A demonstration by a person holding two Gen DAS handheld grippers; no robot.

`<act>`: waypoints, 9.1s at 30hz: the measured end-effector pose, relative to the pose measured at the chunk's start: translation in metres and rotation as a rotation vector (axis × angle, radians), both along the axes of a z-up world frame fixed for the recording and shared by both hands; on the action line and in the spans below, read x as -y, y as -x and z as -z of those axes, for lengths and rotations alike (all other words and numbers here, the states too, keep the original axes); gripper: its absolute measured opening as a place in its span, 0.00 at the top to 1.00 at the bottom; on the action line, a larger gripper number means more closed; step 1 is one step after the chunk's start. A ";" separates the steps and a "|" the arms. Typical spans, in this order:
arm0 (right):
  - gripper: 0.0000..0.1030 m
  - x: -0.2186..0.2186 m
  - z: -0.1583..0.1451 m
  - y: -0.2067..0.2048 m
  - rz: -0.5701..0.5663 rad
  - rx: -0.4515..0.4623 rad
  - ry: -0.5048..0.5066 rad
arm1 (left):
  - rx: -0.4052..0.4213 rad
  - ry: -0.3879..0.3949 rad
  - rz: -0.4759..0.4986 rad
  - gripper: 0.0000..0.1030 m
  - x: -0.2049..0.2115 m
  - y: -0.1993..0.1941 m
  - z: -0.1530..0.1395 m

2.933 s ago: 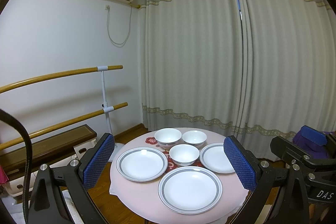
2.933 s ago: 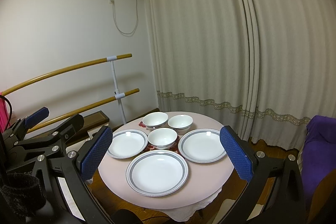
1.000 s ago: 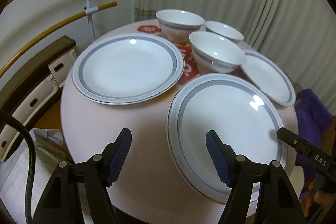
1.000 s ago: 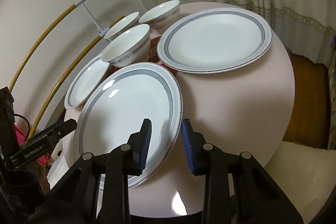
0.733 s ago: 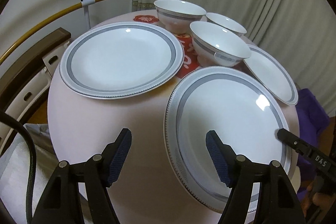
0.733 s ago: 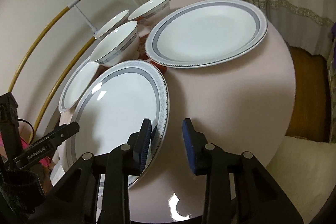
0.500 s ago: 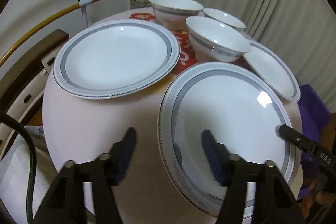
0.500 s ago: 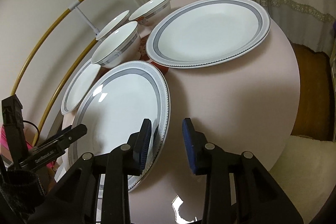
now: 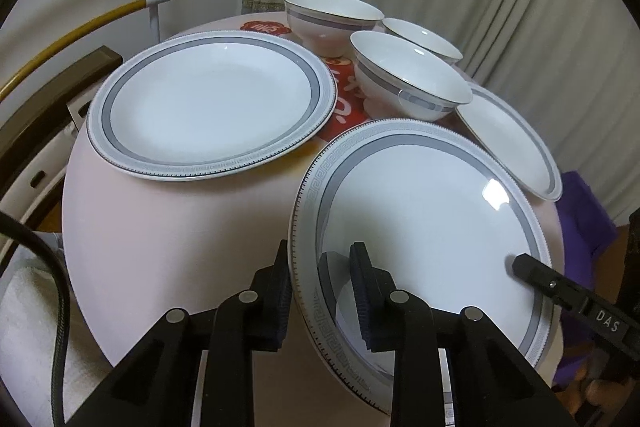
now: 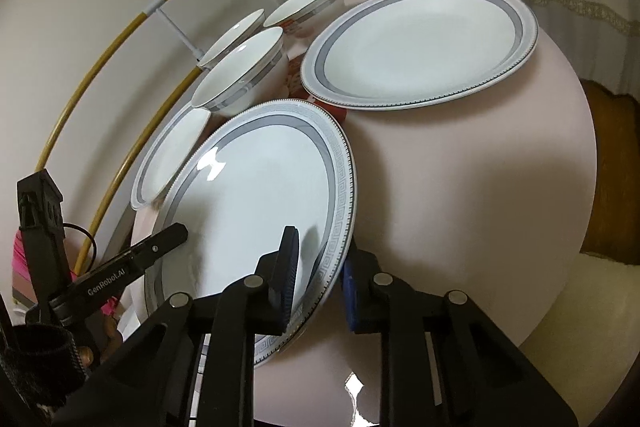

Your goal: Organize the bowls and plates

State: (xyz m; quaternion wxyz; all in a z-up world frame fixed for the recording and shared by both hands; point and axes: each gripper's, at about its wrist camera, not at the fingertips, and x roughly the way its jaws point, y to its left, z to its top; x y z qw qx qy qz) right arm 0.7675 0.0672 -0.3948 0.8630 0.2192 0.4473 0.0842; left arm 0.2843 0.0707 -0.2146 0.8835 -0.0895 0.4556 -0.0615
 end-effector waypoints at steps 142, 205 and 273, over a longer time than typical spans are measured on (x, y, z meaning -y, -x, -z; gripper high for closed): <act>0.68 -0.154 0.016 -0.155 -0.111 0.072 0.104 | 0.202 -0.219 -0.273 0.70 -0.082 -0.089 0.032; 0.29 0.133 -0.051 -0.048 0.150 0.160 0.243 | 0.190 -0.199 -0.077 0.15 0.209 -0.091 -0.022; 0.82 0.065 -0.006 0.020 0.005 0.093 0.092 | 0.076 -0.040 0.016 0.81 0.080 -0.016 0.020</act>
